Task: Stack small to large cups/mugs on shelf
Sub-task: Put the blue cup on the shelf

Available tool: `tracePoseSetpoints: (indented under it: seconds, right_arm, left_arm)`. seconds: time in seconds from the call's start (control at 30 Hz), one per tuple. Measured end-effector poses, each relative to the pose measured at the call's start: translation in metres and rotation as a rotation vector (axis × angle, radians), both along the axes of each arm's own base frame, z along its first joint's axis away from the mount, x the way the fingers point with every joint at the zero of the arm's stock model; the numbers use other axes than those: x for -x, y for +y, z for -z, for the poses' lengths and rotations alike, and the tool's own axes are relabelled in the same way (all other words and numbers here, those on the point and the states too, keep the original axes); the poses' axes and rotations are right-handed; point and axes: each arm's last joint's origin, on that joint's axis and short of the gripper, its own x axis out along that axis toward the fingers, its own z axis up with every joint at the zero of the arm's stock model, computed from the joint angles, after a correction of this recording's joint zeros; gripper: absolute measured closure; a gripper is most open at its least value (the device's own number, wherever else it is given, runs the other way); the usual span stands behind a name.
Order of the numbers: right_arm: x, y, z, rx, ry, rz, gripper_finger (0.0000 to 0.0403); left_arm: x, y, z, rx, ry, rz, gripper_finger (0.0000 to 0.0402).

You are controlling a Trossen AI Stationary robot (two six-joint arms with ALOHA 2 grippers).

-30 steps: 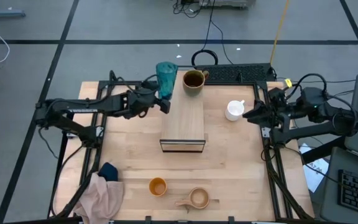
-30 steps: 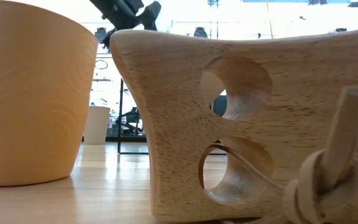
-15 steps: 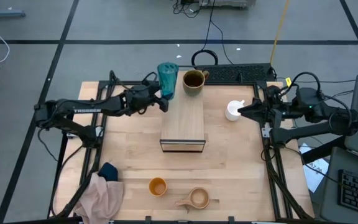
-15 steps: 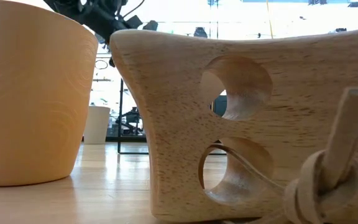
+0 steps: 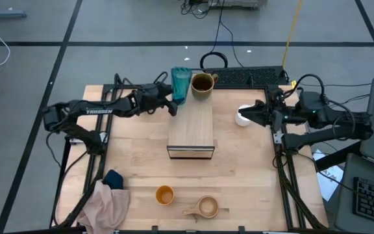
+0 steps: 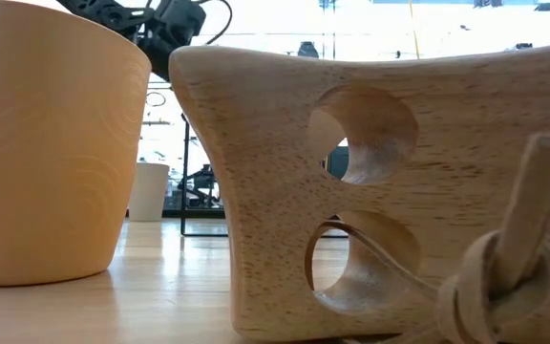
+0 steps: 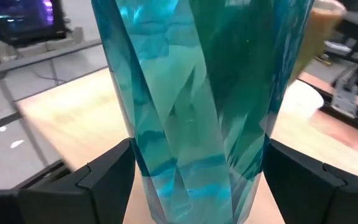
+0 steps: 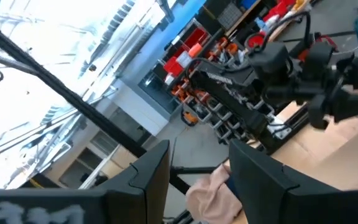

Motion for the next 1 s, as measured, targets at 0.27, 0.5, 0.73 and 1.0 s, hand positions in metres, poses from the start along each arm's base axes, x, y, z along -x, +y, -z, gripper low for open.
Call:
tracePoseSetpoints:
  seconds: [0.27, 0.5, 0.73, 1.0]
  right_arm:
    - [-0.011, 0.000, 0.003, -0.003, 0.014, 0.007, 0.0245]
    - [-0.014, -0.001, 0.004, -0.017, 0.023, 0.025, 0.0245]
    - [-0.014, -0.001, 0.004, -0.016, 0.024, 0.029, 0.0245]
    - [-0.014, -0.001, 0.004, -0.014, 0.024, 0.029, 0.0245]
  left_arm:
    - [0.001, 0.013, 0.004, -0.025, 0.012, 0.009, 0.0094]
    - [0.006, 0.020, 0.006, -0.028, 0.048, -0.016, 0.0085]
    - [0.007, 0.021, 0.007, -0.025, 0.059, -0.020, 0.0091]
    - [0.007, 0.021, 0.008, -0.023, 0.069, -0.026, 0.0073]
